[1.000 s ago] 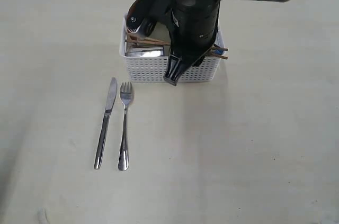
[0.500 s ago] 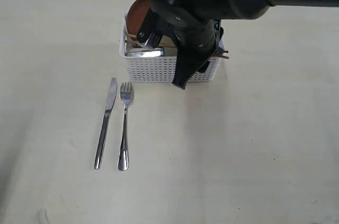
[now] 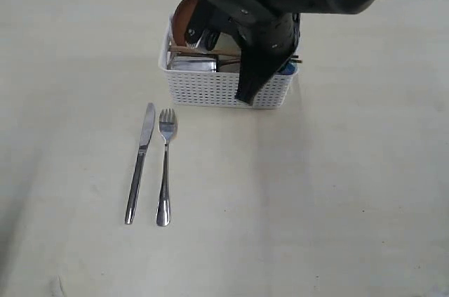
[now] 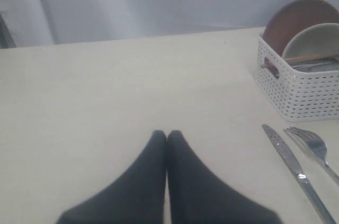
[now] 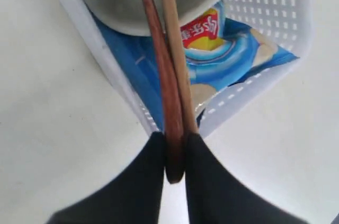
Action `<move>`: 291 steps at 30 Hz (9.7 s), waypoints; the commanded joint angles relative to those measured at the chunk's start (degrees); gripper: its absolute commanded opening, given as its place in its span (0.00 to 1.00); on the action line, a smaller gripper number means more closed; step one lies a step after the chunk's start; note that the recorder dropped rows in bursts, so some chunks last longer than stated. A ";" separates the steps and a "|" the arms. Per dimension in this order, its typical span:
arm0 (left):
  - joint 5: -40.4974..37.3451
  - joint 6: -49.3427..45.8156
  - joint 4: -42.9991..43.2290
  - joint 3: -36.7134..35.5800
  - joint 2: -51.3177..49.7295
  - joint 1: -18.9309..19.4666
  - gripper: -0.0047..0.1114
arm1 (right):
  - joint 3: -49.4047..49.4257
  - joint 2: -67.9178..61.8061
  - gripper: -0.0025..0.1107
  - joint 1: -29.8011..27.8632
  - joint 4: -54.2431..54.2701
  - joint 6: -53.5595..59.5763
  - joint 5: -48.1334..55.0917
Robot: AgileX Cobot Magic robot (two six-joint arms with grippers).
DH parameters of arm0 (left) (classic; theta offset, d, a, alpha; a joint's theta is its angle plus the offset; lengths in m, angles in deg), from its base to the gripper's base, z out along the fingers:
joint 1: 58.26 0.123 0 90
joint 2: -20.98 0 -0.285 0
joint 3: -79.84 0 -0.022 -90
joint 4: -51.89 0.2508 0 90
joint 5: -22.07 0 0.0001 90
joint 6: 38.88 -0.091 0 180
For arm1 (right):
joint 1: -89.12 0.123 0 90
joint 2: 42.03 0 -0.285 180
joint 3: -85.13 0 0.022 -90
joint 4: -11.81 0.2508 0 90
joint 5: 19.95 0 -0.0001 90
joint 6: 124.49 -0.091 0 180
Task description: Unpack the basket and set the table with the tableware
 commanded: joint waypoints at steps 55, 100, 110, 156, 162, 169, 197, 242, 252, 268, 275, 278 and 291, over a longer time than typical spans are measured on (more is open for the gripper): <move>0.46 -0.01 -0.12 -0.09 0.38 0.15 0.04 | 15.19 16.80 0.02 -34.36 21.75 -5.19 8.05; 0.46 -0.01 -0.12 -0.09 0.38 0.15 0.04 | -14.11 -6.64 0.44 -12.93 31.29 -9.77 -8.11; 0.46 -0.01 -0.12 -0.09 0.38 0.15 0.04 | -16.76 -12.50 0.44 -11.48 21.32 -17.63 -9.58; 0.46 -0.01 -0.12 -0.09 0.38 0.15 0.04 | -16.76 -5.65 0.02 -0.94 -33.16 -38.05 -2.53; 0.46 -0.01 -0.12 -0.09 0.38 0.15 0.04 | -16.76 -3.22 0.02 -2.02 -24.76 -34.34 -0.09; 0.46 -0.01 -0.12 -0.09 0.38 0.15 0.04 | -16.76 7.94 0.02 -20.06 17.45 -13.85 7.13; 0.46 -0.01 -0.12 -0.09 0.38 0.15 0.04 | 33.98 19.36 0.02 -30.52 67.70 16.69 -3.57; 0.46 -0.01 -0.12 -0.09 0.38 0.15 0.04 | 20.54 13.82 0.46 -30.30 27.69 8.98 -0.79; 0.46 -0.01 -0.12 -0.09 0.38 0.15 0.04 | 22.92 7.84 0.46 -30.30 27.93 14.69 -11.84; 0.46 -0.01 -0.12 -0.09 0.38 0.15 0.04 | 22.92 -0.20 0.41 -30.30 29.03 17.23 -16.24; 0.46 -0.01 -0.12 -0.09 0.38 0.15 0.04 | 22.69 -0.12 0.02 -30.30 26.49 17.71 -12.73; 0.46 -0.01 -0.12 -0.09 0.38 0.15 0.04 | 22.13 1.63 0.02 -30.30 25.01 17.73 -9.47; 0.46 -0.01 -0.12 -0.09 0.38 0.15 0.04 | 21.30 27.89 0.02 -25.07 36.80 44.06 10.44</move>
